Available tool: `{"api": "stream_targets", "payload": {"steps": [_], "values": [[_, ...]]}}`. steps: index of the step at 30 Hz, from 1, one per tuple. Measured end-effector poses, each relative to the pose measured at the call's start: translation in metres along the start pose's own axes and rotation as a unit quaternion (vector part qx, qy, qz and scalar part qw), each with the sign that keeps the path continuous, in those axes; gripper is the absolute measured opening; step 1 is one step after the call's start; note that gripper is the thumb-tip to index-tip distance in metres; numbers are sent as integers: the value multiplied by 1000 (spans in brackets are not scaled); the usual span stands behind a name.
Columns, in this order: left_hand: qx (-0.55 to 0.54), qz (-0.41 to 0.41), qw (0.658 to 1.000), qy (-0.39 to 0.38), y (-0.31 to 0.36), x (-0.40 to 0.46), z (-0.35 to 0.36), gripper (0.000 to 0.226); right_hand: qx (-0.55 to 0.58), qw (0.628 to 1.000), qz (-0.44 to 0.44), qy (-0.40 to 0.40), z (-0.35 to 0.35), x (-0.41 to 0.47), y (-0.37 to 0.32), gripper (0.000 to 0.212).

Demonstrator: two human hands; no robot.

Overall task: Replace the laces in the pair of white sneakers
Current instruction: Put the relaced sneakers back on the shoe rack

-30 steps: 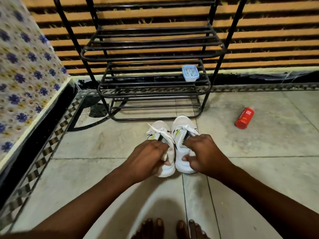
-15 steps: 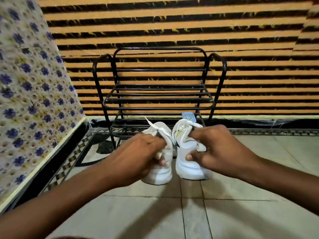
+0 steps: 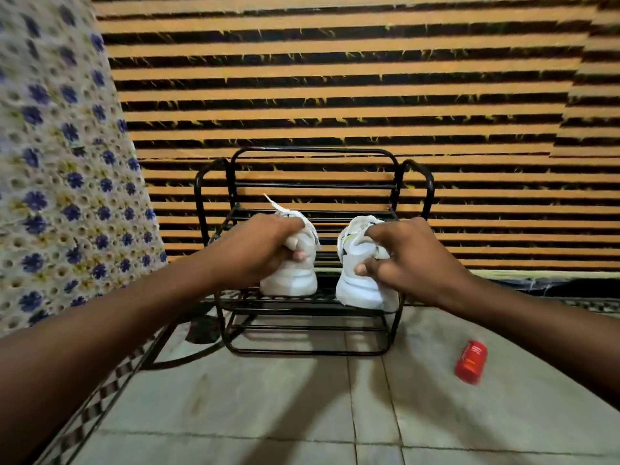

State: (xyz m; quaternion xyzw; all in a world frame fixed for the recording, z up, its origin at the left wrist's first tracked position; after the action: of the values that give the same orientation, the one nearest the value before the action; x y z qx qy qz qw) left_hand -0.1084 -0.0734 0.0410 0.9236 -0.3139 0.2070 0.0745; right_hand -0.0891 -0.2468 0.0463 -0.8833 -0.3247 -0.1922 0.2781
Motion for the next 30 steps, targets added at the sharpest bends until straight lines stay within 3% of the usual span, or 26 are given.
{"api": "stream_targets", "payload": {"steps": [7,12,18,25,30], "values": [[30,0,1000,4,-52,42,25,14,-22,999,22,13,29,60,52,29],[39,-12,999,-5,-88,70,54,26,-54,998,16,17,56,100,81,31],[65,-30,997,-27,-119,94,83,11,-53,998,33,-3,92,133,112,42],[33,-46,998,-21,-145,110,100,28,-37,998,54,-8,117,154,128,30],[33,-66,997,-26,-156,113,106,27,-37,997,66,-8,119,167,126,43]]}}
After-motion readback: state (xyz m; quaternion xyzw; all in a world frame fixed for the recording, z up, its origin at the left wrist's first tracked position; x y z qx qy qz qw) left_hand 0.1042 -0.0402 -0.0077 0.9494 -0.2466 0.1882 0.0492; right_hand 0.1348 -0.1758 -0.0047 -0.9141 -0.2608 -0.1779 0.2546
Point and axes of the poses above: each hand's wrist, its own x-axis towards the middle knuckle, its own z-axis out of the palm, y = z × x, the point moved 10 cm from there along x, towards the middle knuckle, and after that the axes turned 8 degrees about z, right-handed, at the moved point
